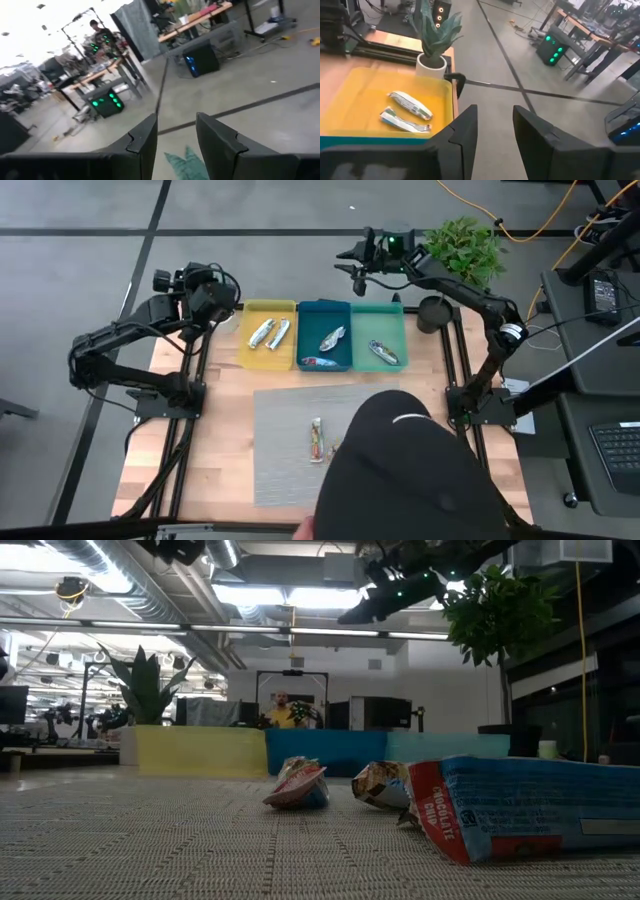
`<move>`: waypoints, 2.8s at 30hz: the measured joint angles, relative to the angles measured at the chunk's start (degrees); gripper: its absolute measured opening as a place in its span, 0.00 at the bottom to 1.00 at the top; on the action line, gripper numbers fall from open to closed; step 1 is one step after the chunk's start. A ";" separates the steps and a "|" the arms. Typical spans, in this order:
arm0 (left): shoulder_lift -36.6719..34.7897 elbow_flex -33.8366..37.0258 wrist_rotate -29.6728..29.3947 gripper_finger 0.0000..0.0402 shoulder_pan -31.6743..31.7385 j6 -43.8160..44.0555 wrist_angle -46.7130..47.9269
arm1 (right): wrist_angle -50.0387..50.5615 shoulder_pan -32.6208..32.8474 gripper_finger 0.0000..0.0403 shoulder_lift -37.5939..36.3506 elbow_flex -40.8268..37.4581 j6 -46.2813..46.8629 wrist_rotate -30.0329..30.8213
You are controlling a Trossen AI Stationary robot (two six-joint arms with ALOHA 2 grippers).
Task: Pick and place Granola Bars by type
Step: Put the yellow granola bar into the yellow bin
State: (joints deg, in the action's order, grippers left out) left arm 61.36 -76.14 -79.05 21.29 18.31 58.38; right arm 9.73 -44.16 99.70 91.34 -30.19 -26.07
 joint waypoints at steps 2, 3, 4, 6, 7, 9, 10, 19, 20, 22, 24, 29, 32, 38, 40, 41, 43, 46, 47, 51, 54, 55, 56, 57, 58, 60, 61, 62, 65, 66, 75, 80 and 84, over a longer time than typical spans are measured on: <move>0.00 0.00 1.61 0.32 -0.01 0.00 -0.36 | 0.00 0.02 0.32 -0.04 0.01 -0.52 0.00; 0.00 0.00 1.88 0.32 -0.05 0.00 -0.45 | 0.11 0.11 0.32 -0.04 0.00 -1.34 -0.02; 0.00 0.02 1.97 0.32 -0.17 0.00 -0.81 | 0.35 0.37 0.32 -0.06 0.01 -2.12 -0.02; 0.00 0.00 1.83 0.32 -0.23 -0.89 -2.03 | 1.70 1.22 0.32 -0.37 -0.03 -4.97 0.03; -0.14 0.00 1.85 0.32 -0.23 -2.20 -2.53 | 2.99 2.03 0.32 -0.83 -0.11 -6.96 0.06; -0.79 0.01 1.99 0.32 -0.25 -5.24 -3.89 | 5.09 4.27 0.32 -1.98 -0.12 -11.41 0.63; -1.31 0.00 2.03 0.32 -0.47 -6.68 -4.42 | 6.20 5.47 0.32 -2.69 -0.10 -12.71 0.94; -8.75 0.00 8.97 0.32 -3.50 -8.40 -4.35 | 14.27 19.29 0.32 -7.73 -0.10 -8.88 12.35; -9.50 0.00 10.68 0.32 -3.72 -8.23 -4.33 | 15.41 21.14 0.32 -8.15 -0.10 -7.03 13.91; -11.01 0.00 14.61 0.32 -4.12 -8.00 -4.32 | 17.79 24.82 0.32 -9.02 -0.10 -2.55 16.36; -12.25 0.00 19.21 0.32 -4.69 -7.47 -4.27 | 19.66 28.49 0.32 -9.97 -0.10 2.07 17.93; -13.94 0.00 35.25 0.32 -6.70 -7.08 -4.16 | 24.23 36.80 0.32 -11.54 -0.10 13.03 20.88; -13.97 0.00 42.07 0.32 -8.28 -7.08 -4.16 | 27.10 41.07 0.32 -12.12 -0.08 16.93 22.17; -12.82 0.00 47.91 0.32 -11.81 -6.56 -5.76 | 32.95 47.43 0.32 -12.15 -0.08 21.16 22.71; -12.11 0.00 48.79 0.32 -12.98 -6.60 -8.14 | 34.75 48.99 0.32 -12.15 -0.08 21.96 22.71; -11.71 0.00 48.89 0.32 -13.54 -6.60 -9.49 | 35.47 49.69 0.32 -12.15 -0.08 22.39 22.67; -10.80 0.00 48.96 0.32 -14.60 -6.77 -12.24 | 37.15 50.91 0.32 -12.15 -0.08 23.02 22.58; -9.10 0.00 48.97 0.32 -15.87 -8.82 -15.55 | 40.17 52.60 0.32 -12.15 -0.08 23.78 22.58; -8.46 0.00 48.98 0.32 -16.21 -8.93 -16.55 | 41.40 53.07 0.32 -12.15 -0.08 23.79 22.56; -5.85 0.00 48.98 0.32 -18.18 -7.59 -18.37 | 46.34 54.13 0.32 -12.15 -0.08 24.13 22.37; -3.53 0.00 48.98 0.32 -20.23 -6.97 -18.35 | 50.19 54.18 0.32 -12.15 -0.08 24.15 22.36; -2.74 0.00 49.04 0.32 -20.99 -6.95 -18.34 | 51.45 54.17 0.32 -12.15 -0.08 24.22 22.38; -1.95 0.00 49.42 0.32 -21.76 -6.97 -18.35 | 52.51 54.16 0.32 -12.15 -0.08 24.54 22.39; -1.17 0.00 50.24 0.32 -22.49 -7.02 -18.34 | 53.30 54.16 0.32 -12.15 -0.08 25.21 22.39; -0.39 0.00 51.00 0.32 -23.16 -7.32 -18.35 | 53.89 54.16 0.32 -12.15 -0.08 25.54 22.39; 1.30 0.00 52.72 0.32 -24.53 -8.31 -18.33 | 54.54 54.16 0.32 -12.15 -0.08 26.30 22.39; 2.16 0.00 53.46 0.32 -25.18 -8.93 -18.34 | 54.73 54.18 0.32 -12.15 -0.10 26.77 22.39; 2.99 0.00 53.93 0.32 -25.82 -9.56 -18.33 | 54.48 54.18 0.32 -12.15 -0.46 27.02 22.39; 5.46 0.00 55.31 0.32 -27.39 -11.58 -18.33 | 54.38 54.57 0.32 -12.15 -2.59 28.21 22.43; 6.37 0.00 55.71 0.32 -27.77 -12.32 -18.35 | 54.25 54.61 0.32 -12.15 -3.57 28.28 22.47; 11.60 0.00 55.80 0.32 -28.69 -14.34 -18.10 | 48.32 54.60 0.32 -12.09 -16.22 30.01 21.56; 10.55 0.00 52.09 0.32 -28.65 -13.05 -17.85 | 42.10 54.60 0.36 -12.08 -20.22 31.45 19.96; 7.74 0.00 48.06 0.32 -29.06 -13.00 -17.82 | 38.04 54.60 0.49 -11.81 -21.98 31.23 19.95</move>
State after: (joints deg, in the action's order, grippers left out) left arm 69.11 -76.14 -30.98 -7.77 5.30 40.56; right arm 47.77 10.44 87.89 69.36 1.03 -6.12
